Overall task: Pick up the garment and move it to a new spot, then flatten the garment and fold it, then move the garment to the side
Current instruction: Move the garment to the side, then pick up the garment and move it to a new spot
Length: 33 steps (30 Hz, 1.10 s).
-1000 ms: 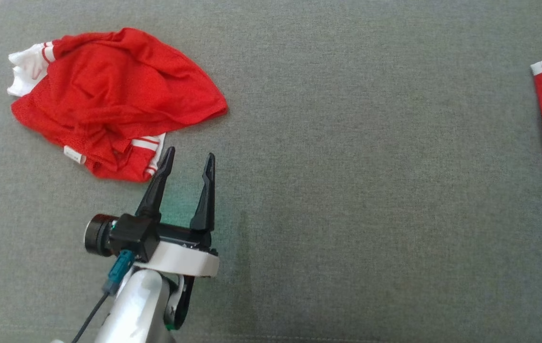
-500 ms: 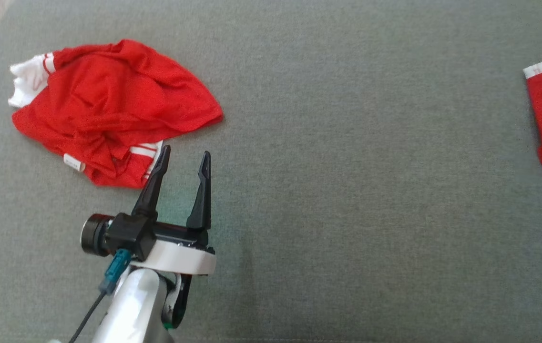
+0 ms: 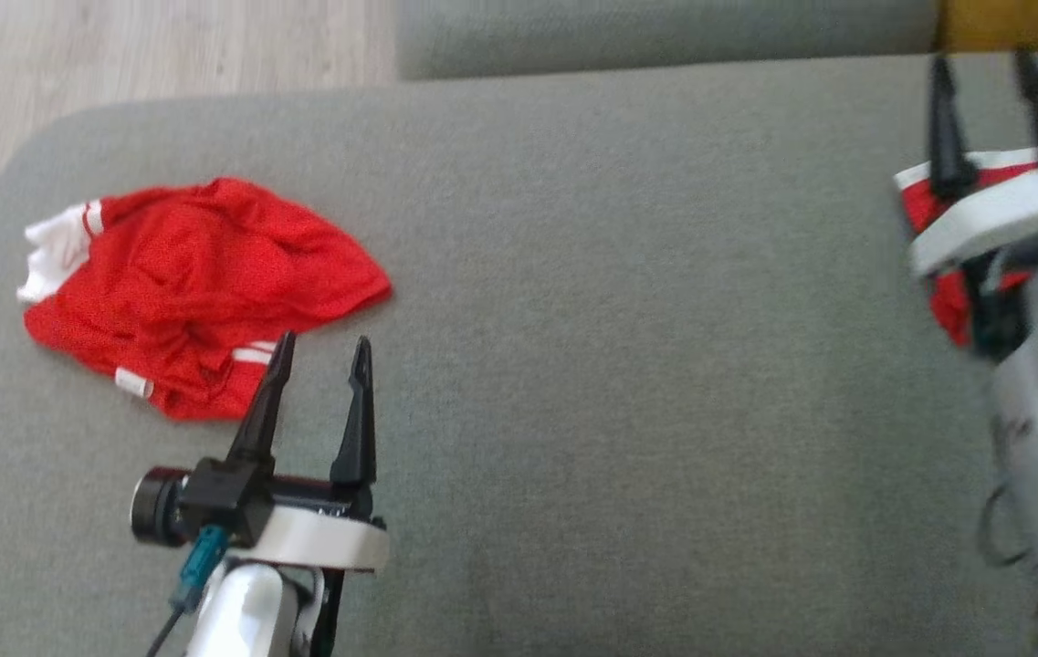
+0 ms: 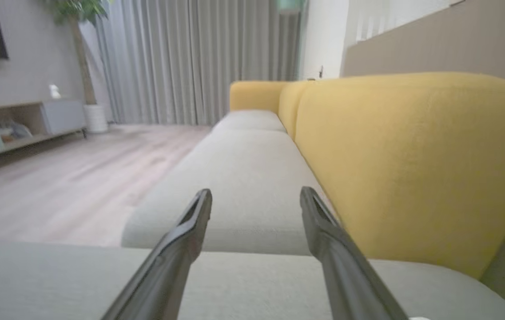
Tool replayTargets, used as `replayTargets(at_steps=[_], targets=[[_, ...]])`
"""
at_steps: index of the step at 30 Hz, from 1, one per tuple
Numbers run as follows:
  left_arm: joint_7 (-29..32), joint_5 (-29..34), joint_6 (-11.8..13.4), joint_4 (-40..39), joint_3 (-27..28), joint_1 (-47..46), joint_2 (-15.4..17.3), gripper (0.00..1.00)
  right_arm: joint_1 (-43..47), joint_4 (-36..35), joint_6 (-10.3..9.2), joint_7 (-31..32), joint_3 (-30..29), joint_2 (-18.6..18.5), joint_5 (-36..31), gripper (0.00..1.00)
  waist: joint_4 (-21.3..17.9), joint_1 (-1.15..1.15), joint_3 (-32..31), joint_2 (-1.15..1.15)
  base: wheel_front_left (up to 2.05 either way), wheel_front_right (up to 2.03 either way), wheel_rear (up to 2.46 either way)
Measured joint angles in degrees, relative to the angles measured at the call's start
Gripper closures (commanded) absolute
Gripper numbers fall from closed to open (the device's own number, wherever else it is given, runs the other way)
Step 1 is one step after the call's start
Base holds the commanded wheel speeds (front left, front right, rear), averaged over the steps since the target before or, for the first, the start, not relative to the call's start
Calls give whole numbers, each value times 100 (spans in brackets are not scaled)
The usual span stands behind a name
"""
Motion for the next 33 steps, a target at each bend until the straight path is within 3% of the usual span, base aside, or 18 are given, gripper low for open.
replayTargets(at_steps=[6, 13, 19, 33], targets=[[0, -26, 2, -19, 29, 436, 3, 0, 1601, -1800, 0, -16, -267, 927, 221, 0, -172, -1, -435, 0, 0, 0, 0], [0, -158, 8, -42, 19, 730, 11, 0, 3259, -2748, 0, -16, -1, 1101, 250, 0, -289, -1, -668, 0, 0, 0, 0], [0, -179, 49, -100, 20, 816, 12, 0, 3958, -2987, 0, -16, 304, 1165, 633, 0, -308, 0, -715, 0, 0, 0, 0], [0, -202, 56, -105, 30, 950, 14, 0, 3990, -3131, 0, -16, 333, 1169, 778, 0, -129, 1, -712, 0, 0, 0, 0]])
